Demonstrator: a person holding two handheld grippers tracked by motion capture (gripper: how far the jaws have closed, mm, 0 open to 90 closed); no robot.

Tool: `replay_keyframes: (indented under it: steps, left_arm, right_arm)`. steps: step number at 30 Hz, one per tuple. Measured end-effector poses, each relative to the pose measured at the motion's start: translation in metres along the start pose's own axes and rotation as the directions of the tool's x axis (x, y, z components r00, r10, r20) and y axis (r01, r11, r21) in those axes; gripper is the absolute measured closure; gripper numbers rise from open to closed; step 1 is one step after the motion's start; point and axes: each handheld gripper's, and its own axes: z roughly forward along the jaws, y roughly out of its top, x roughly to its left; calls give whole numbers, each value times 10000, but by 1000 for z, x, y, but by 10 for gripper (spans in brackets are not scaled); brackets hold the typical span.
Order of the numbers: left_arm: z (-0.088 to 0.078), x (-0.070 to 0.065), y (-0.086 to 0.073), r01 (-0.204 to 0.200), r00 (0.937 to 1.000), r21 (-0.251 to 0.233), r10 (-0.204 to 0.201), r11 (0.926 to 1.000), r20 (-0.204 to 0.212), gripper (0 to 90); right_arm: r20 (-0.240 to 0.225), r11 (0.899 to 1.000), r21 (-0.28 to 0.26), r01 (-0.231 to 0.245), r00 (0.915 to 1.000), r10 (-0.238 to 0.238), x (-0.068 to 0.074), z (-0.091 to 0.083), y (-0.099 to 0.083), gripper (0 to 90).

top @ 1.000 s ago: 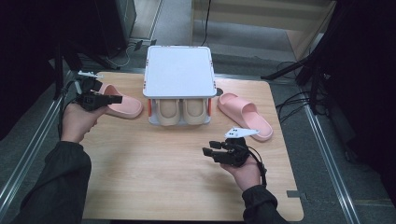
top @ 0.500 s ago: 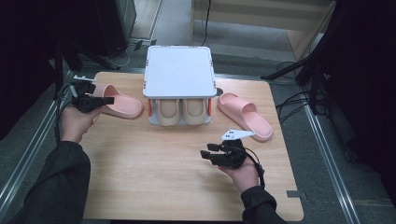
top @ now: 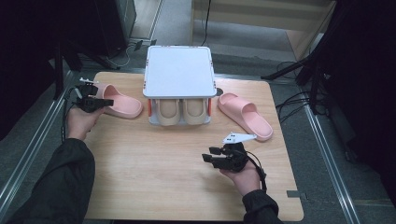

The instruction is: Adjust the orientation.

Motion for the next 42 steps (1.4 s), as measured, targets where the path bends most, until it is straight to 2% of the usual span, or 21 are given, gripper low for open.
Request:
replay_keyframes:
  steps: [4,7,13,21,26,35,38,42]
  left_arm:
    - [10,4,-2,130,9998,135,-129,9998,-132,891]
    - [11,6,-3,187,9998,91,-187,9998,-28,892]
    - [9,5,-5,1,9998,229,3,9997,-174,891]
    - [0,12,-12,157,9998,255,-154,9996,-136,890]
    - [-6,17,-17,165,9997,468,-158,9988,-168,887]
    - [-20,30,-29,557,9977,411,-540,9976,-399,885]
    - [-23,33,-31,629,9976,430,-616,9971,-313,872]
    - [-30,31,-29,715,9973,156,-712,9973,-180,850]
  right_arm:
    - [60,9999,-36,-120,9999,121,-1,-3,-3,553]
    - [71,9998,-43,-174,9998,174,-2,-4,-4,552]
    - [111,9998,9,-210,9997,210,-4,-4,-4,553]
    - [34,9998,65,-163,9999,162,-4,1,-2,552]
    - [-77,9999,123,-53,10000,54,-3,6,1,552]
    - [-333,9994,298,202,9993,-192,1,16,8,552]
    - [-399,9989,368,302,9988,-287,3,20,10,552]
    - [-422,9988,376,300,9987,-285,3,21,11,552]
